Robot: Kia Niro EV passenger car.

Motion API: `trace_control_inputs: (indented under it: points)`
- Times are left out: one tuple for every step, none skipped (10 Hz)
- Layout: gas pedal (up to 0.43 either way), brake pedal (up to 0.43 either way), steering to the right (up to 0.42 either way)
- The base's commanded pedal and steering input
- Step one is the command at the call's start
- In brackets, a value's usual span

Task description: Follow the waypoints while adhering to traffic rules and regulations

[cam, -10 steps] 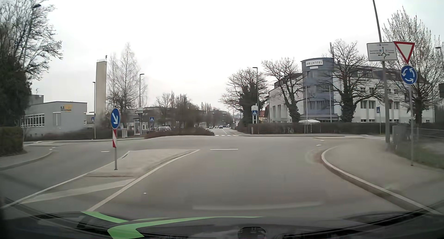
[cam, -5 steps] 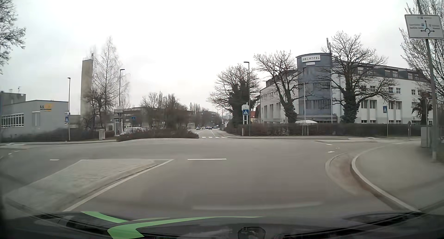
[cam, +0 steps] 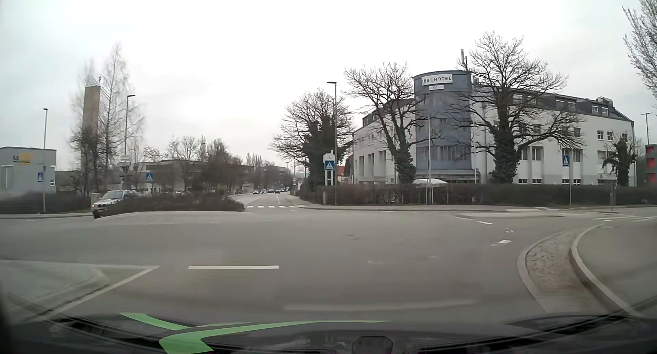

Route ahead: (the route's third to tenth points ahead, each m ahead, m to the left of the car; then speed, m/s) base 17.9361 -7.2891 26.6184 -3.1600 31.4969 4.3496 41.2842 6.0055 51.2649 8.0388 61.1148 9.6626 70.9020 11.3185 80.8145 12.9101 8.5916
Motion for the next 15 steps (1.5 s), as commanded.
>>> trace_control_inputs:
  points:
    - [0.000,0.000,0.113]
    - [0.000,0.000,0.113]
    - [0.000,0.000,0.110]
    - [0.000,0.000,0.103]
    - [0.000,0.000,0.089]
    - [0.000,0.000,0.070]
    - [0.000,0.000,0.053]
    - [0.000,0.000,0.033]
    - [0.000,0.000,0.011]
    - [0.000,0.000,-0.014]
    - [0.000,0.000,-0.041]
    - [0.000,0.000,-0.060]
    - [0.000,0.000,-0.079]
    - [0.000,0.000,-0.103]
    - [0.000,0.000,-0.124]
